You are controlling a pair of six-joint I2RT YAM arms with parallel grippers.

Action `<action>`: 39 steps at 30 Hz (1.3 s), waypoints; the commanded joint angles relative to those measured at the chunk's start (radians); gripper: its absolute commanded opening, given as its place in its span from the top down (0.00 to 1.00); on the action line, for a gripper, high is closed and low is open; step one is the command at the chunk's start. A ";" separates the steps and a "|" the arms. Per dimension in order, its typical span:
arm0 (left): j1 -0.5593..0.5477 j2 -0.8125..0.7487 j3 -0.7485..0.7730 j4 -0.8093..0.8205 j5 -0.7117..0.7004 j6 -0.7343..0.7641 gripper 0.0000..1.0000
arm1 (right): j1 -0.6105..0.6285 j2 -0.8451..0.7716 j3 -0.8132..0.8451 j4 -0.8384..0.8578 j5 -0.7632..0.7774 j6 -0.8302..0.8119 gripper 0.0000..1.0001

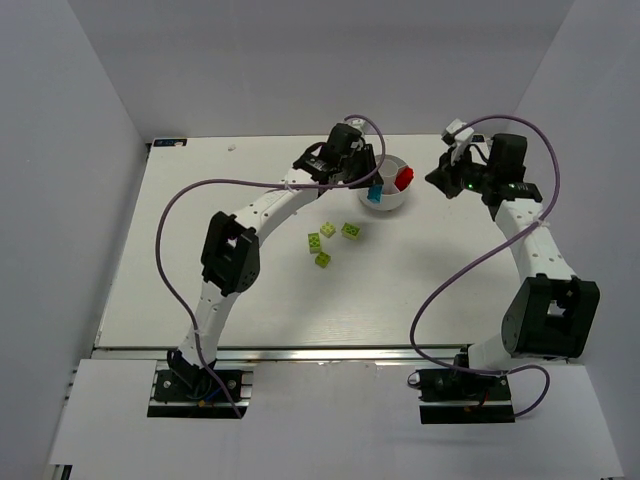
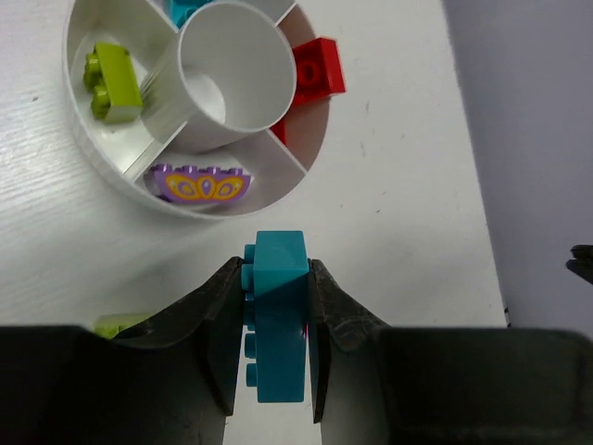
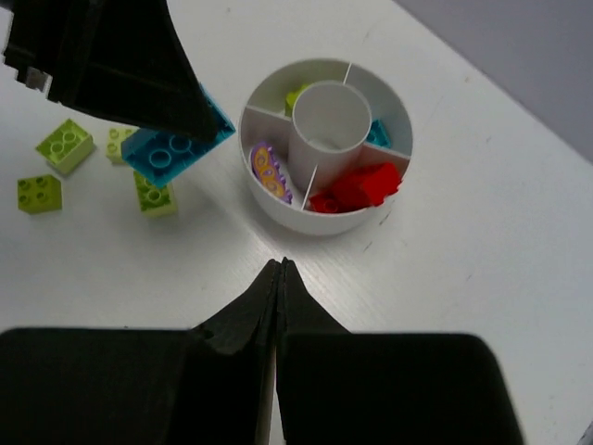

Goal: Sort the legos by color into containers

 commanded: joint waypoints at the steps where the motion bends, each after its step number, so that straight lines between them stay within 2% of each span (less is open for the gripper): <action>1: -0.022 -0.018 0.065 -0.150 -0.081 0.025 0.90 | 0.007 0.026 0.045 -0.185 0.079 -0.098 1.00; 6: -0.031 -0.071 -0.033 -0.080 -0.099 0.030 0.90 | 0.006 0.111 0.100 -0.200 0.082 -0.078 1.00; 8: -0.033 -0.081 -0.026 -0.046 -0.110 0.040 0.90 | 0.006 0.140 0.146 -0.181 0.007 -0.054 0.98; 10: -0.033 -0.088 -0.026 0.019 -0.104 0.065 0.90 | 0.006 0.158 0.197 -0.189 -0.079 -0.014 0.86; 11: -0.033 -0.106 -0.049 0.050 -0.096 0.071 0.90 | 0.006 0.175 0.209 -0.201 -0.172 0.003 0.67; 12: -0.033 -0.120 -0.070 0.083 -0.094 0.082 0.90 | 0.007 0.184 0.217 -0.198 -0.212 0.062 0.57; 13: -0.031 -0.134 -0.095 0.150 -0.085 0.083 0.90 | 0.007 0.195 0.217 -0.198 -0.213 0.104 0.52; 14: -0.033 -0.168 -0.149 0.179 -0.087 0.080 0.90 | 0.007 0.198 0.209 -0.149 -0.298 0.142 0.46; 15: -0.033 -0.183 -0.174 0.204 -0.090 0.065 0.90 | 0.010 0.198 0.196 -0.122 -0.315 0.184 0.43; 19: -0.033 -0.251 -0.269 0.291 -0.108 0.022 0.92 | 0.036 0.145 0.065 0.059 -0.289 0.443 0.23; 20: -0.036 -0.260 -0.300 0.301 -0.119 0.002 0.92 | 0.058 0.134 0.020 0.084 -0.260 0.456 0.21; 23: -0.037 -0.303 -0.348 0.353 -0.140 -0.029 0.92 | 0.116 0.096 -0.045 0.148 -0.196 0.541 0.16; 27: -0.042 -0.338 -0.406 0.417 -0.145 -0.081 0.92 | 0.194 0.082 -0.059 0.187 -0.066 0.603 0.15; 39: -0.051 -0.360 -0.460 0.457 -0.171 -0.113 0.92 | 0.251 0.102 -0.032 0.320 0.074 0.767 0.23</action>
